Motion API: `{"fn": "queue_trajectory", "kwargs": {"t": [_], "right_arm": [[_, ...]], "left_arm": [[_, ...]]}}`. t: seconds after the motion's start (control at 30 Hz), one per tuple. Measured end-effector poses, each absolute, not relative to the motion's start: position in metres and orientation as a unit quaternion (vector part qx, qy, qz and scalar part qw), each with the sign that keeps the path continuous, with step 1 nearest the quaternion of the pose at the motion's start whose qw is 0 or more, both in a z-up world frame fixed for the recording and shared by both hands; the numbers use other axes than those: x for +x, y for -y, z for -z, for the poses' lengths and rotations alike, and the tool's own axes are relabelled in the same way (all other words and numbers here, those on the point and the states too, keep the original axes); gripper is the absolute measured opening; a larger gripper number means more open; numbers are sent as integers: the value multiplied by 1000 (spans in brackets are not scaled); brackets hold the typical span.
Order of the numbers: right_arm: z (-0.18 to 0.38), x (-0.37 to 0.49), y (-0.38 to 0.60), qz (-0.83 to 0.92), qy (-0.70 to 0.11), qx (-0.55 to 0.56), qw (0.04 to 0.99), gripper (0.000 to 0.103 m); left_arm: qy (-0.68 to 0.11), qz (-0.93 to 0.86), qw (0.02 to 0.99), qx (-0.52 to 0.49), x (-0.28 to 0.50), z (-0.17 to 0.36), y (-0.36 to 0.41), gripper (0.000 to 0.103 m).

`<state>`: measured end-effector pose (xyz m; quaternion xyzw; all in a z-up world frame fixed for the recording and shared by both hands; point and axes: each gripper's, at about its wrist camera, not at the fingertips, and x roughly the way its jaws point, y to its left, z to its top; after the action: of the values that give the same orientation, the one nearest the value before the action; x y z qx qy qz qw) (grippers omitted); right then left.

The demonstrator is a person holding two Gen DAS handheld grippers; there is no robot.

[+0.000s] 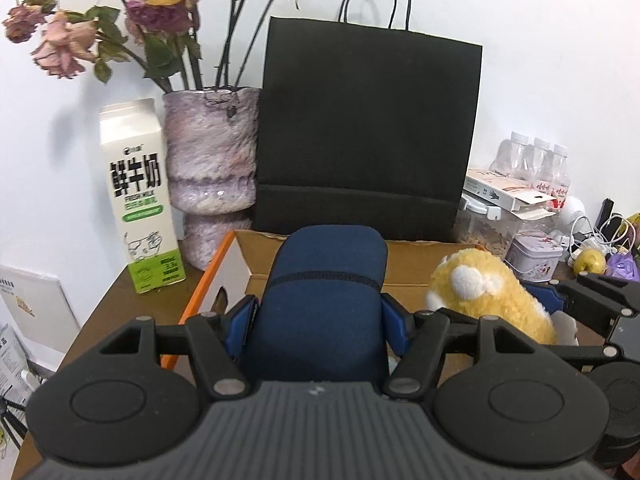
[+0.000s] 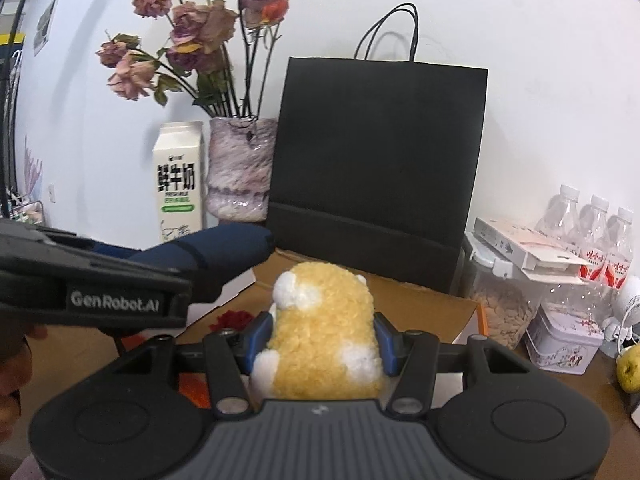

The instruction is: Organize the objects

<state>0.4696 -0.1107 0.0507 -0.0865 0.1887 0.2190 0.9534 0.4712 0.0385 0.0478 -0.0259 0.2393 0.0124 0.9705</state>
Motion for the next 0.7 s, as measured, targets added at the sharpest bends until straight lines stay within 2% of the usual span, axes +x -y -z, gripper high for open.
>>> {"fn": "queue_trajectory", "kwargs": {"t": [0.7], "right_arm": [[-30,523,108,-189,-229,-86,951,52]], "left_arm": [[-280,-47,958,-26,541,-20,-52,66]]}}
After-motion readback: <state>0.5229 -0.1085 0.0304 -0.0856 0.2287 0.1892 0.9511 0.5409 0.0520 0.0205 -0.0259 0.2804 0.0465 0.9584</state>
